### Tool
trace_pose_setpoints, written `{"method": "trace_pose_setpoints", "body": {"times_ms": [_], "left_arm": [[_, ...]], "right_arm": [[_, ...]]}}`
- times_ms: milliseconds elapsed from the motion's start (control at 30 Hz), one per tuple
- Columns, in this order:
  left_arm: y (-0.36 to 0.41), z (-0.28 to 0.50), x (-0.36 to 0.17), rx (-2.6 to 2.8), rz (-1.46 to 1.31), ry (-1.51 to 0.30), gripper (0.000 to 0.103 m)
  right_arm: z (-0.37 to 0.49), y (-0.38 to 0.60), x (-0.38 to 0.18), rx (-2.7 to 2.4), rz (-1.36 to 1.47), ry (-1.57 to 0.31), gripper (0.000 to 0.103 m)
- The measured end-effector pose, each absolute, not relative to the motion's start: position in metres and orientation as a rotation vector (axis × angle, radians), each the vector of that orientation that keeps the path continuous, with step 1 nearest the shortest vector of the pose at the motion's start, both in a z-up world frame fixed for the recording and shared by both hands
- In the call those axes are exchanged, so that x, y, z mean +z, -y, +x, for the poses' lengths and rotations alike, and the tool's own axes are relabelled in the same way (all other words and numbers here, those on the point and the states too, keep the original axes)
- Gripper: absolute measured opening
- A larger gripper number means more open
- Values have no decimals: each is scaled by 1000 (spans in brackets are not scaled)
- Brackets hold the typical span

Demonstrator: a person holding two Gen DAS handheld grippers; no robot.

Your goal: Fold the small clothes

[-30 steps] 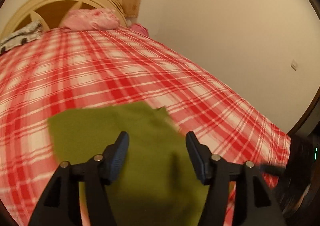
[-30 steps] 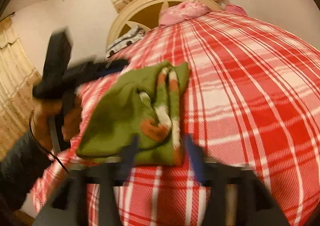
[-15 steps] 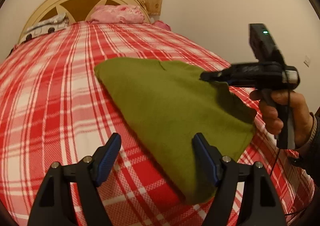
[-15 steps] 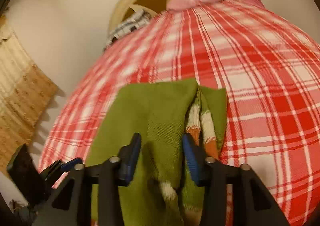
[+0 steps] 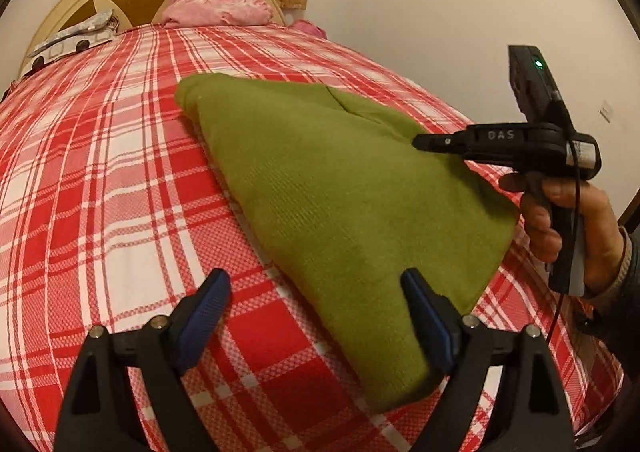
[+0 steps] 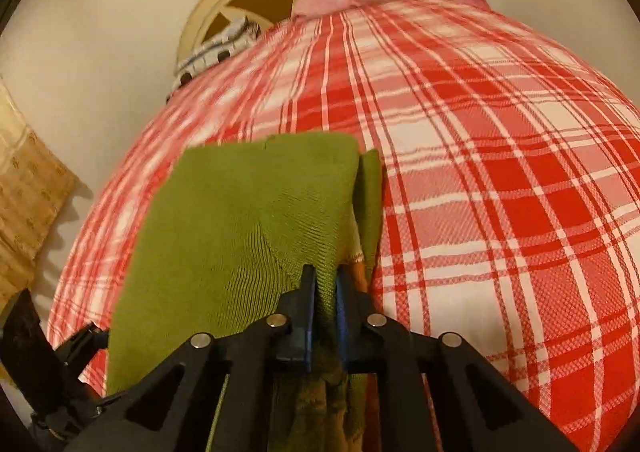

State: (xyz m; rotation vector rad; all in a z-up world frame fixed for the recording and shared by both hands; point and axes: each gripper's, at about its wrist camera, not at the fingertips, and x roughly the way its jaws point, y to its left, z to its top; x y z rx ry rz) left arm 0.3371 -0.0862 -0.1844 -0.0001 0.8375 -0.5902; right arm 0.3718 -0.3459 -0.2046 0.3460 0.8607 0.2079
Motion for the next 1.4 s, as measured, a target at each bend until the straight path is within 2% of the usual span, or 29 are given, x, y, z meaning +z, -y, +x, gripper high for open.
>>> {"method": "trace_pose_setpoints", "body": {"times_ms": [67,100,233,300,433,500,567,800,933,1067,1400], "left_arm": [[82,335,-182,-578,-12,-821,90],[81,335,-180,-574,-18,-817,90],[68,345,-161,-532,-90,-760,90],[69,359,-152,-484,-89,-747,90],[83,392,-159,-418,-45,-800,90],[89,398,-172,-401,-31,-858,97],[91,399,-183,-402,-40,-889,99],[82,392,-184,-400,-111,-865,100],[86,387,-184,-401,-84,-864,100],[88,377,-178,-410,-47,-855,100],[100,340,-189,-463,45,-892,101]], "right_arm": [[366,348,-198,171,338,-853,53],[359,346,-190,164,322,-832,56],[333,320,-151,280,219,-704,56],[333,305,-143,387,215,-711,56],[351,288,-157,396,185,-766,56],[362,293,-180,354,212,-861,56],[365,300,-199,334,234,-911,52],[332,299,-185,327,158,-832,52],[316,291,-201,312,118,-878,52],[299,285,-200,292,44,-815,52],[301,297,-208,304,74,-819,52]]}}
